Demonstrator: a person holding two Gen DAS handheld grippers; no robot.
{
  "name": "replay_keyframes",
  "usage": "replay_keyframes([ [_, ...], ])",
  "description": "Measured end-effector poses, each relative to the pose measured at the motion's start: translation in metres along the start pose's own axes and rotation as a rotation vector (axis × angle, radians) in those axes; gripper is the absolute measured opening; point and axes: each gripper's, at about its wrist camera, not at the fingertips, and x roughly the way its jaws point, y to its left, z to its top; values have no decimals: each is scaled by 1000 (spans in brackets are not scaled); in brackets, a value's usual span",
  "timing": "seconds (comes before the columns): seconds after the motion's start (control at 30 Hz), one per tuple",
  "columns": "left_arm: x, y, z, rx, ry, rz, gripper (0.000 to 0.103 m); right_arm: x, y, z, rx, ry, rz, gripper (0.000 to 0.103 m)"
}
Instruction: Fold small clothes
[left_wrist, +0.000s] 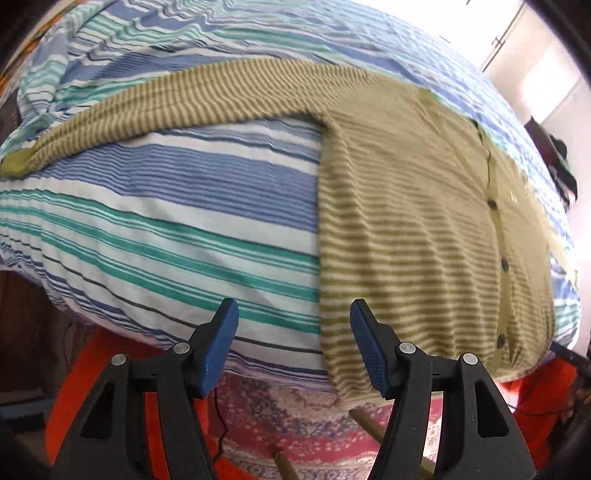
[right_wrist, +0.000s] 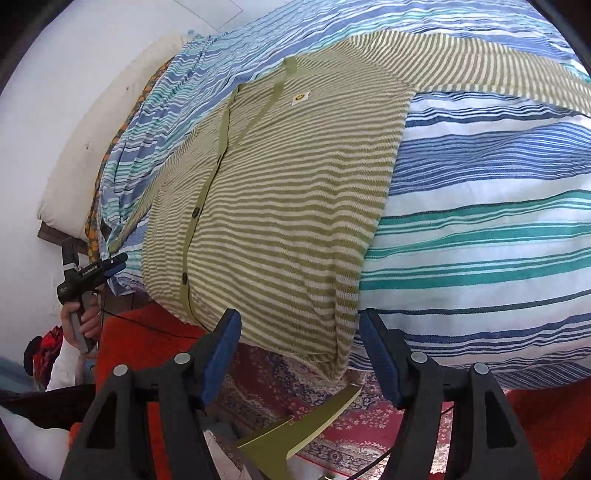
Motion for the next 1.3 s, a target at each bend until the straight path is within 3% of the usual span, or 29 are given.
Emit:
replay_keyframes([
  [0.1,16,-24,-15,60,-8,73,68,24,-4,-4,20,64,31,67],
  [0.13,15,-27,-16,67,-15,66,59,31,-7,-5,33,82,66,66],
  [0.17,14,-27,-15,56,4,3,10,37,-7,-7,37,96,89,63],
  [0.2,12,-25,-15,22,39,-55,1,41,-6,-8,27,108,90,45],
  [0.23,7,-24,-16,0,39,-74,0,42,-4,-9,15,111,71,13],
  [0.27,4,-23,-18,4,35,-88,0,40,-2,-8,9,101,47,5],
  [0.33,-5,-26,-30,19,66,-110,0,30,1,-8,-5,82,37,5],
  [0.47,6,-19,-55,15,129,-8,0,20,6,-14,-39,130,-32,5],
  [0.63,15,-20,-49,-68,113,-25,7,32,-8,-11,31,120,-49,7],
  [0.67,14,-21,-51,-65,110,-7,16,31,-5,-10,23,111,-45,8],
  [0.7,11,-22,-53,-61,100,17,35,29,-3,-10,13,106,-53,16],
  [0.73,7,-22,-55,-61,78,42,42,26,-3,-10,8,99,-65,39],
  [0.8,-10,-20,-59,-72,6,73,49,16,-3,-11,10,69,-91,60],
  [0.93,-48,-27,-63,-87,-148,106,56,-21,7,-11,-35,-53,-212,59],
  [1.0,-59,-47,-61,-37,-211,84,70,-36,25,-9,-107,-122,-257,59],
  [1.07,-58,-75,-55,53,-232,56,76,-40,47,-1,-186,-172,-236,59],
  [1.2,-32,-130,-51,215,-198,20,78,-10,81,18,-315,-171,-169,61],
  [1.3,9,-146,-59,295,-67,60,78,38,77,19,-351,-70,-217,63],
])
